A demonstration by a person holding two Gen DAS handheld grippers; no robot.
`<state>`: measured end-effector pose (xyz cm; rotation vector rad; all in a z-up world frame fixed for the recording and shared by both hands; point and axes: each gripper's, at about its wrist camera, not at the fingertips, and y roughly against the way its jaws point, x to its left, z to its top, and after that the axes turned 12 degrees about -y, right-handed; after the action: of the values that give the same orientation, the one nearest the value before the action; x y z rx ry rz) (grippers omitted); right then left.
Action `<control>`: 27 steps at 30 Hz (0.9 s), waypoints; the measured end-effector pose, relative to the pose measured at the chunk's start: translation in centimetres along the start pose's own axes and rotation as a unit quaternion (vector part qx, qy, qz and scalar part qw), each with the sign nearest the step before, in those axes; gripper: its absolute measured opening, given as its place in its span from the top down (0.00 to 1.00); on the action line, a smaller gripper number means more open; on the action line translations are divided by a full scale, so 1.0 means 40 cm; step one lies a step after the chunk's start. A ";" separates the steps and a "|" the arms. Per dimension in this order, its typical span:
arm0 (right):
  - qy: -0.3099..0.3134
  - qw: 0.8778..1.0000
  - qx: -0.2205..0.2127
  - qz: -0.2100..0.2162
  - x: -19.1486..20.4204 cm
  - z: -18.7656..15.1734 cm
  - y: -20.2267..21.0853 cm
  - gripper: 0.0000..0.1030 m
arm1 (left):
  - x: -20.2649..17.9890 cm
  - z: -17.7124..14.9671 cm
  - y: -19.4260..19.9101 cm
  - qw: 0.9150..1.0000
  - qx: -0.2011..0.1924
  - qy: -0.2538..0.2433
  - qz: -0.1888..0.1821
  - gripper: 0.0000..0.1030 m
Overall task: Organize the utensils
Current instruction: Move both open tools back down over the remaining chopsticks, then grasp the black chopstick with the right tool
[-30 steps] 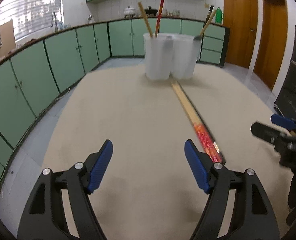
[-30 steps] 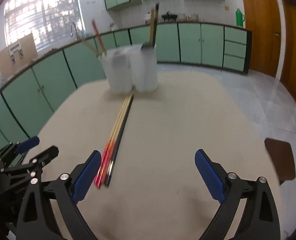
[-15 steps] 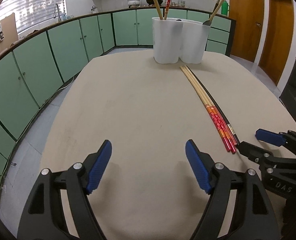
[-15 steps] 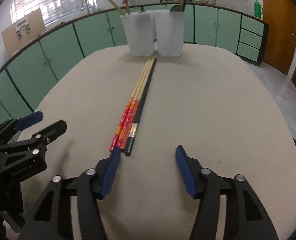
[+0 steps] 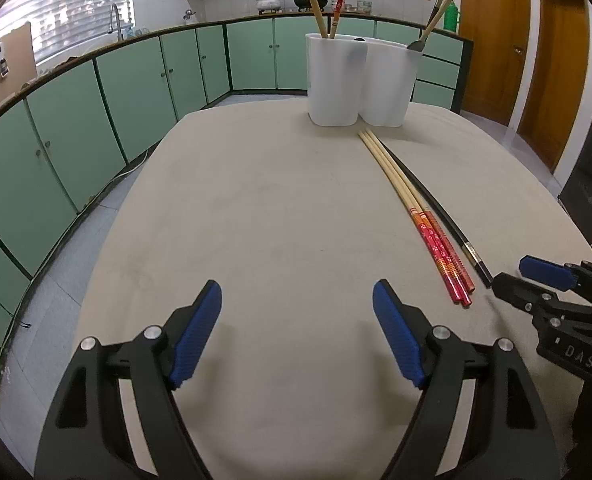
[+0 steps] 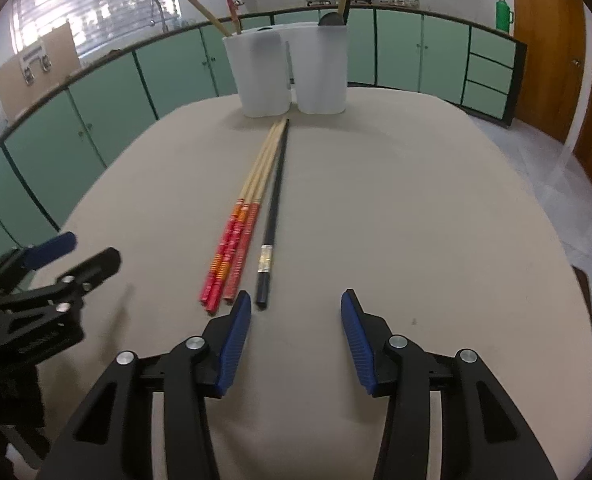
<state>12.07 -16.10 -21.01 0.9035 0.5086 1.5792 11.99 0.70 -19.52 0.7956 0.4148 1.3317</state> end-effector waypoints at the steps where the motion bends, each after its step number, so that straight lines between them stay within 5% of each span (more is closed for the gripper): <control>1: 0.003 1.000 0.001 0.000 0.005 0.000 -0.003 0.58 | -0.001 0.000 0.000 1.000 0.000 0.000 0.000 0.26; 8: 0.015 1.000 0.006 -0.004 0.029 0.008 -0.027 0.75 | -0.013 0.002 0.003 1.000 -0.001 -0.004 -0.005 0.26; 12: 0.006 1.000 0.009 0.001 0.019 0.015 -0.031 0.94 | -0.027 0.005 0.001 1.000 -0.001 -0.005 -0.011 0.26; 27: -0.036 0.999 -0.017 -0.026 -0.091 0.020 0.013 0.94 | -0.121 0.027 -0.015 0.998 0.005 -0.024 -0.054 0.25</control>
<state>12.41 -19.83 -21.10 0.9106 0.4493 1.4989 12.09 -4.27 -20.02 0.8020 0.4215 1.2095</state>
